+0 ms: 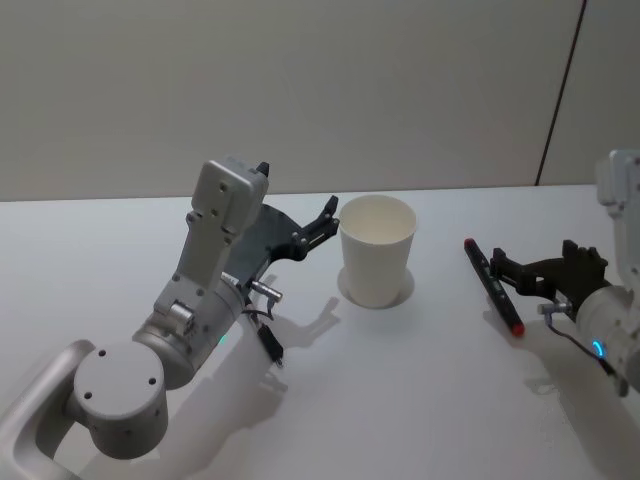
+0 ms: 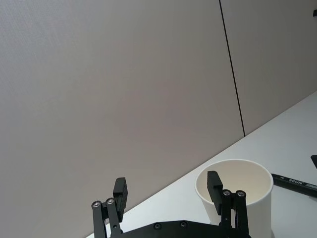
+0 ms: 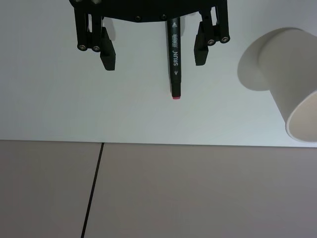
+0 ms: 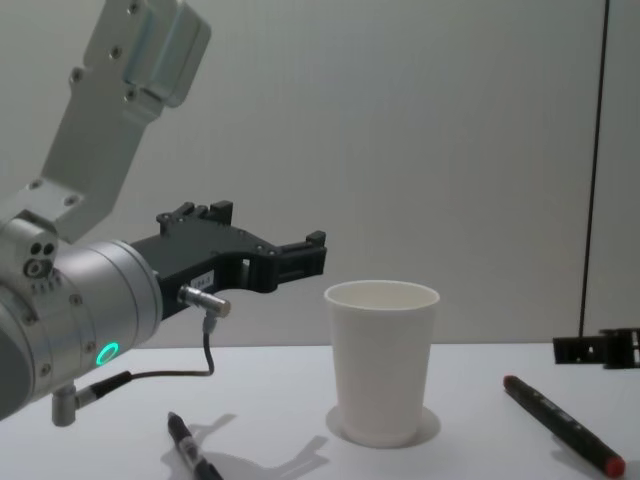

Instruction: Place the pen into the pen holder.

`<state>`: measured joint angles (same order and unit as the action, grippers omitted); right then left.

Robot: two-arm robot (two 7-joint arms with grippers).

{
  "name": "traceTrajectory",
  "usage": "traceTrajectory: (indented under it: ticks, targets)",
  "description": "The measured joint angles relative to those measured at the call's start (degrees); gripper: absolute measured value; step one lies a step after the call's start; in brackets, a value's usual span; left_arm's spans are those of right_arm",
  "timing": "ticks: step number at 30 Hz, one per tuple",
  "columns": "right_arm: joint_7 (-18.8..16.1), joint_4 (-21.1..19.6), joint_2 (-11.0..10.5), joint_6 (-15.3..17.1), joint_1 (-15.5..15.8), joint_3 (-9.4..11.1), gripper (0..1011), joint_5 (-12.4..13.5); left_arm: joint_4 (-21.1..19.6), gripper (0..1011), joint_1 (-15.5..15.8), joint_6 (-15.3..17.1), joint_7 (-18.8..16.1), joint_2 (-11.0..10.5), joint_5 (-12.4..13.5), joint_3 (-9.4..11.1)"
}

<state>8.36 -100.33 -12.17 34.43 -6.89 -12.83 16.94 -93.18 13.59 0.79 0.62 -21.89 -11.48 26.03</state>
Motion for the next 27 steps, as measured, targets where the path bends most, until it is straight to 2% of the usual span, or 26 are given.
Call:
traceTrajectory:
  ticks: [13,27]
  targets:
    - [-0.35,5.75,2.55,3.00,-4.03,-0.45,1001,-2.27,0.00,1001,0.00,0.00,0.00,0.00,0.00,0.00]
    - [-3.11,13.49,4.97,3.40,-8.66,-1.27,1001,-5.64,0.00,1001,0.00,0.00,0.00,0.00,0.00,0.00]
